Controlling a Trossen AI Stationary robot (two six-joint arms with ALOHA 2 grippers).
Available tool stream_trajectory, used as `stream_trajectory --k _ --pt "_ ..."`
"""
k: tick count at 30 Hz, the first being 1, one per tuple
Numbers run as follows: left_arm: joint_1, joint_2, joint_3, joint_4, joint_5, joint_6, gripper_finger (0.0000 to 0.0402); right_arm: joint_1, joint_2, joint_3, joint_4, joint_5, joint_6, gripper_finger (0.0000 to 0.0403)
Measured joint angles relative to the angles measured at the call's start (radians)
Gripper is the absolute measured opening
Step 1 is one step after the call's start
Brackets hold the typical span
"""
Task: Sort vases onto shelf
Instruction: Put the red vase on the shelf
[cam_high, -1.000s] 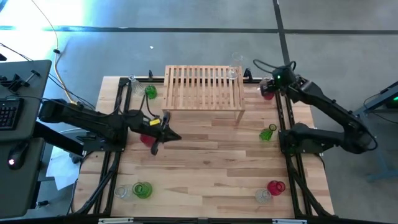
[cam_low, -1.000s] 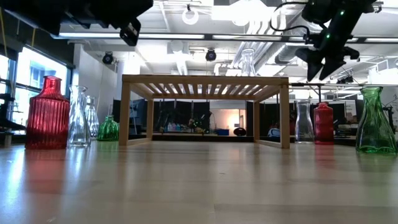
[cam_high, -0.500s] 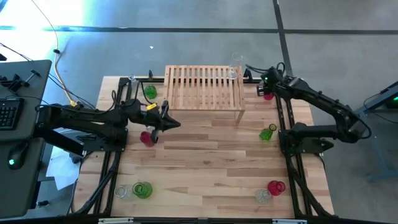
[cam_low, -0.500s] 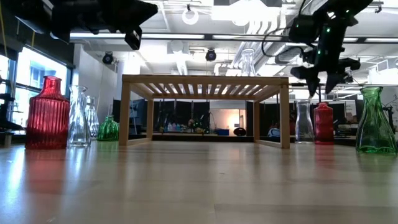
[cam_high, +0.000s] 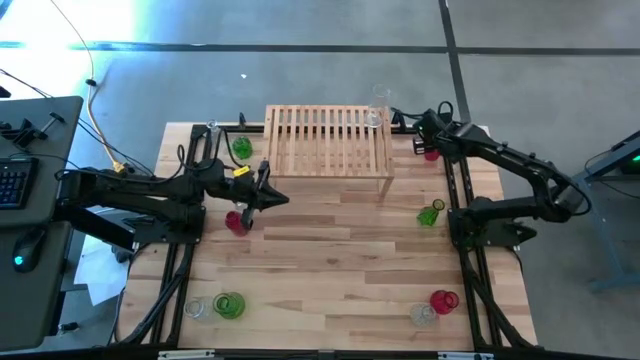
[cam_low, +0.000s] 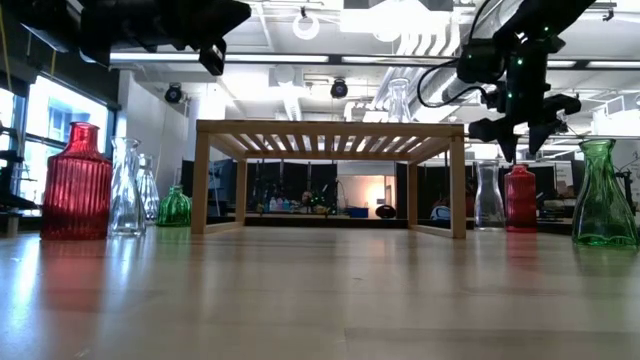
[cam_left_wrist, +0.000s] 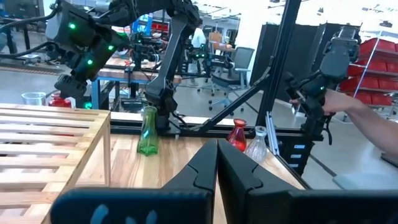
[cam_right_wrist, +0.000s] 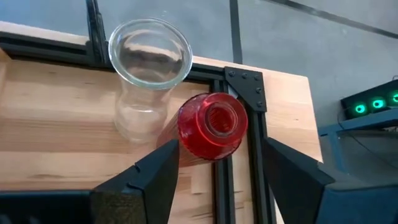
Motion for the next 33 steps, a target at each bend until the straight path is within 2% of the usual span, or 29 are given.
stream_trajectory --k 13,19,24,28,33 --pt "-0.008 0.000 0.000 -0.002 0.001 0.000 0.0005 0.008 0.000 0.000 -0.015 0.090 0.258 0.0218" --pt "-0.008 0.000 0.000 -0.002 0.000 0.000 0.0005 0.016 0.000 0.000 -0.017 0.101 0.304 0.0218" --pt "-0.008 0.000 0.000 -0.002 0.000 0.000 0.0005 0.075 -0.002 -0.054 -0.006 0.117 0.345 0.0218" --pt "-0.008 0.000 0.000 -0.002 0.000 0.000 0.0005 0.119 -0.003 -0.140 0.082 0.170 0.358 0.0218" --pt "-0.009 0.000 0.000 -0.002 0.000 -0.012 0.0005 0.124 -0.003 -0.230 0.291 0.218 0.303 0.0218"
